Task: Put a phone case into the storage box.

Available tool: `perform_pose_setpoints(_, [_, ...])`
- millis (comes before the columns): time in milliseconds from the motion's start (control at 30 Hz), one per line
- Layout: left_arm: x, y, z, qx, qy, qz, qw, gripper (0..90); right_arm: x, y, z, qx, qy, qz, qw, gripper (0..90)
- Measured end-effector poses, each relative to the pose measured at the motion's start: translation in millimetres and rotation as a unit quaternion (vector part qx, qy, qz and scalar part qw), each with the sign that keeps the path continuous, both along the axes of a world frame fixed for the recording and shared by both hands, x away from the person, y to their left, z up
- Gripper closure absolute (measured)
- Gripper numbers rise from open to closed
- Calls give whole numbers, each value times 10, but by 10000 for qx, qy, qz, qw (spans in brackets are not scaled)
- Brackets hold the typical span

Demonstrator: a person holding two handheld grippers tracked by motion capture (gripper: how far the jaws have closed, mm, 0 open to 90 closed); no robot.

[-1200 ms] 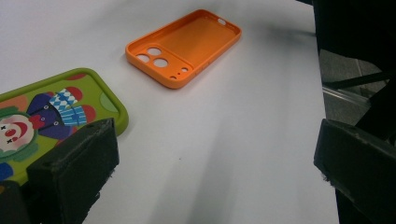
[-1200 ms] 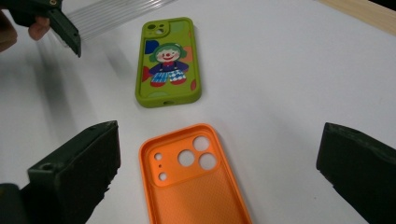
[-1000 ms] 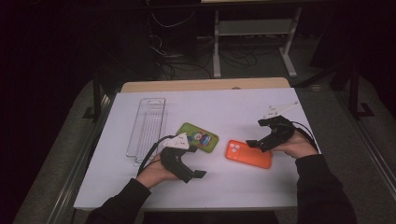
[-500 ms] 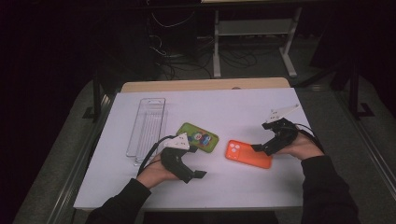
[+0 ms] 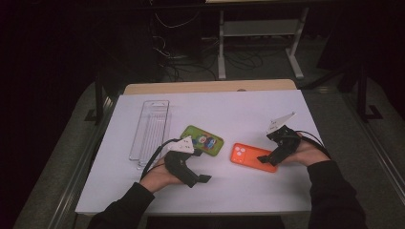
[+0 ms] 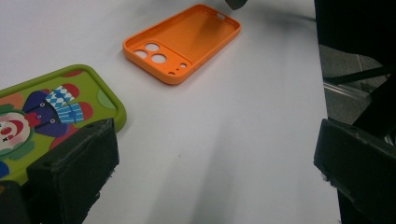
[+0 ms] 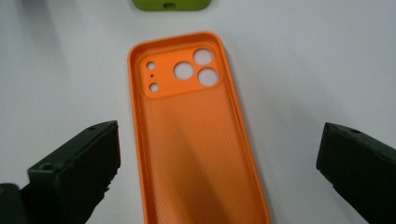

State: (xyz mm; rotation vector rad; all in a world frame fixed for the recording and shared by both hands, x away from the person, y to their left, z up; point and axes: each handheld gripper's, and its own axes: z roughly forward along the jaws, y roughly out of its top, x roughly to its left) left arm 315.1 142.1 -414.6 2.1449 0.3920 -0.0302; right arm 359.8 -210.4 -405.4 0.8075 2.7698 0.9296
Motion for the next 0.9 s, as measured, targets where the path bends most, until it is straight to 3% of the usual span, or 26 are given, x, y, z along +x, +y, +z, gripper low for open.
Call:
perform_pose_setpoints(133, [0, -3, -3, -20, 13, 4, 10000, 0, 1, 16, -56, -131, 68, 84, 9999, 0])
perform_pose_setpoints(233, [1, -2, -3, -4, 8, -8, 10000, 0, 23, 14, -111, -310, -38, 202, 9993, 0])
perform_pose_setpoints(367, [-4, -7, -5, -17, 13, -9, 10000, 0, 18, 21, -166, -448, 74, 234, 9987, 0])
perform_pose_setpoints(900, [-13, -9, -6, 9, 83, 7, 10000, 0, -14, 38, -299, -772, 216, 394, 9960, 66])
